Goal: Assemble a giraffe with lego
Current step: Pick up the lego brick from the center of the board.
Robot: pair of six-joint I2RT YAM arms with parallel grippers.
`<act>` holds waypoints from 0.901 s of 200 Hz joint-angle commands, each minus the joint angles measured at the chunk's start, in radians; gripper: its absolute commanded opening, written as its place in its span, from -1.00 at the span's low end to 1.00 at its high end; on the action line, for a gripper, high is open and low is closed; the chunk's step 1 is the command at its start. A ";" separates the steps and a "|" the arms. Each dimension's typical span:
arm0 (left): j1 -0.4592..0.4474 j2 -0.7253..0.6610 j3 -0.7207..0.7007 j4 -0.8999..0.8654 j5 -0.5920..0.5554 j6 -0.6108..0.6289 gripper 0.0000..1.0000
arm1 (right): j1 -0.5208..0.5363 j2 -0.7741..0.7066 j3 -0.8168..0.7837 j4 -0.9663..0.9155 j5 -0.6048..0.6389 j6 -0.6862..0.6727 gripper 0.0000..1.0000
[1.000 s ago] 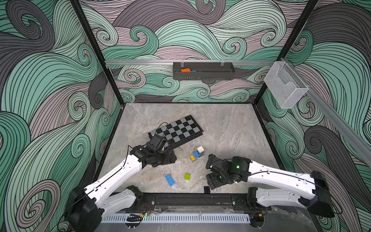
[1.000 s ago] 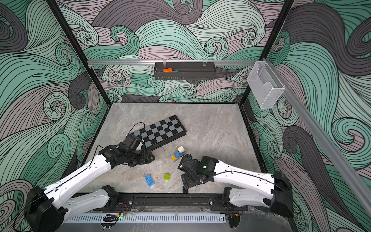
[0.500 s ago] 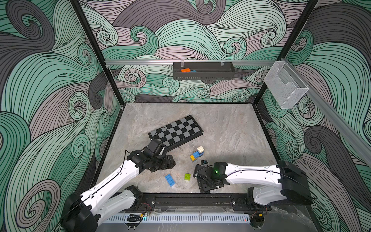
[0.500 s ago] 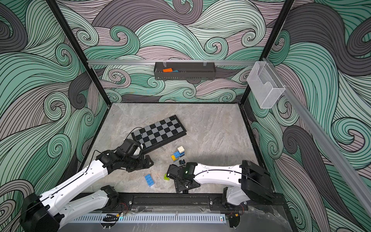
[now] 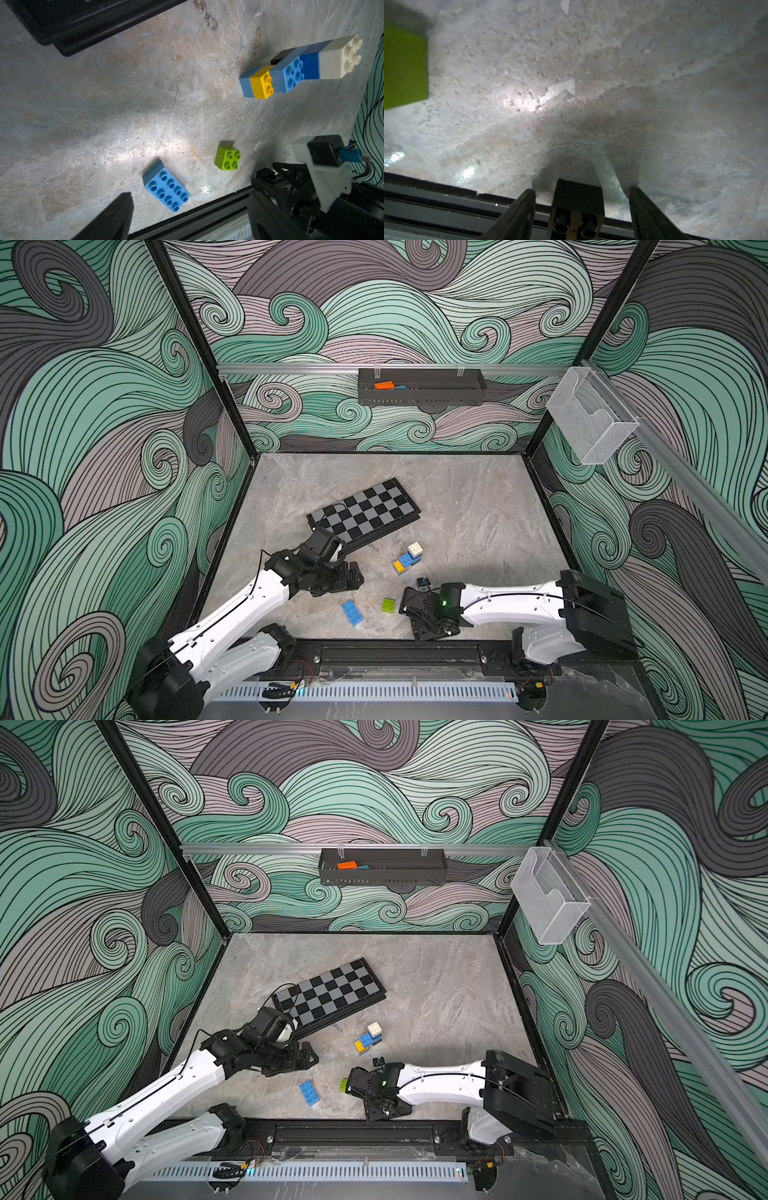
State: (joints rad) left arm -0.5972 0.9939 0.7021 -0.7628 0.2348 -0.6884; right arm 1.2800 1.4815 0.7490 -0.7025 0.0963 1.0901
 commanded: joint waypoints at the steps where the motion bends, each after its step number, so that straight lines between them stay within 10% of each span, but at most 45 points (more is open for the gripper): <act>1: -0.003 0.009 0.012 0.003 0.009 0.018 0.80 | 0.011 0.004 -0.020 0.006 -0.030 0.024 0.33; 92: -0.003 0.043 0.046 0.016 0.007 0.054 0.79 | 0.010 -0.075 0.038 -0.126 0.036 0.010 -0.67; 180: -0.003 0.029 0.046 0.057 0.017 0.095 0.79 | -0.294 -0.092 0.614 -0.583 0.074 -0.496 -0.74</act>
State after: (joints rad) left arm -0.5972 1.0325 0.7185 -0.7223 0.2371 -0.6167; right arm 1.0702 1.3560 1.2243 -1.1053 0.1558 0.8223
